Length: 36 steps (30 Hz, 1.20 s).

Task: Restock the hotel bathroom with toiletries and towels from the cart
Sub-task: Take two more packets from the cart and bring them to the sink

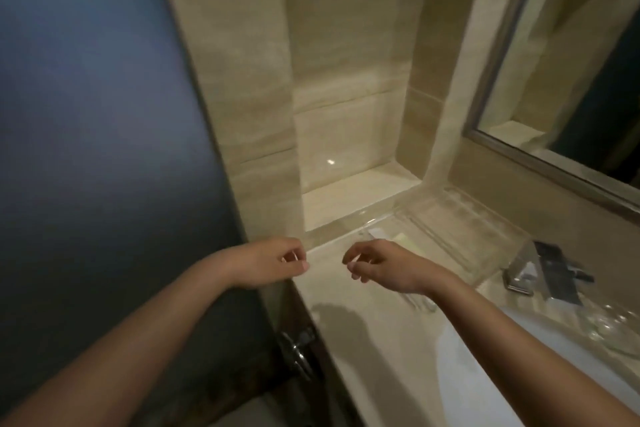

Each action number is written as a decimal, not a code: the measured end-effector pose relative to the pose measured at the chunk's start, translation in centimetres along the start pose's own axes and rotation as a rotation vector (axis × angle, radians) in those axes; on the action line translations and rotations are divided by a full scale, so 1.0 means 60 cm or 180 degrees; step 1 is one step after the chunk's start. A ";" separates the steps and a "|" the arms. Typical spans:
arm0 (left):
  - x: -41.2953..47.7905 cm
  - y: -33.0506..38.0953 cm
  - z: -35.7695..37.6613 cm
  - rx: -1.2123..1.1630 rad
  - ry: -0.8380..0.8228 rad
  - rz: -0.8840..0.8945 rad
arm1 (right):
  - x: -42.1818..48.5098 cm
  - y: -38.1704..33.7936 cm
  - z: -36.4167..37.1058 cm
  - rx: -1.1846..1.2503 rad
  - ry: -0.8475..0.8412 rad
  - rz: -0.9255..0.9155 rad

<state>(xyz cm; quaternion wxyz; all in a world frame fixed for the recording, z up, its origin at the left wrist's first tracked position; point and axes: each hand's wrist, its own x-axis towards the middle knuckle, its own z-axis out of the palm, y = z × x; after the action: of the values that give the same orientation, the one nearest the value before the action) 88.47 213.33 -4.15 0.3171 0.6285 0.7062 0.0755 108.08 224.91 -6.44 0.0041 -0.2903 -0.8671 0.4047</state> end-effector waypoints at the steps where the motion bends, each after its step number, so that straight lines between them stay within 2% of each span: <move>1: -0.032 -0.012 0.001 0.0051 0.0045 -0.0097 | 0.005 -0.016 0.016 -0.0054 -0.0128 -0.0100; 7: -0.221 -0.083 0.033 0.0060 0.0262 -0.0864 | 0.038 -0.129 0.115 -0.0512 -0.0775 -0.0764; 19: -0.584 -0.194 0.126 -0.0847 0.1616 -0.1916 | 0.062 -0.395 0.343 -0.1179 -0.1826 -0.1845; 28: -0.915 -0.258 0.234 -0.1459 0.2167 -0.2570 | -0.014 -0.641 0.625 -0.1242 -0.2546 -0.2659; 33: -1.099 -0.289 0.296 -0.1433 0.2415 -0.2710 | -0.087 -0.774 0.809 -0.0955 -0.2964 -0.2693; 36: -1.193 -0.304 0.333 -0.1475 0.2618 -0.3008 | -0.131 -0.841 0.908 -0.0804 -0.3152 -0.2757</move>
<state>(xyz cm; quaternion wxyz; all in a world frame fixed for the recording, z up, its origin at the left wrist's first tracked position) 84.64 136.92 -3.83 0.1478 0.0872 0.9345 0.3118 76.22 157.41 -5.75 -0.2663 0.3058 -0.8456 0.3473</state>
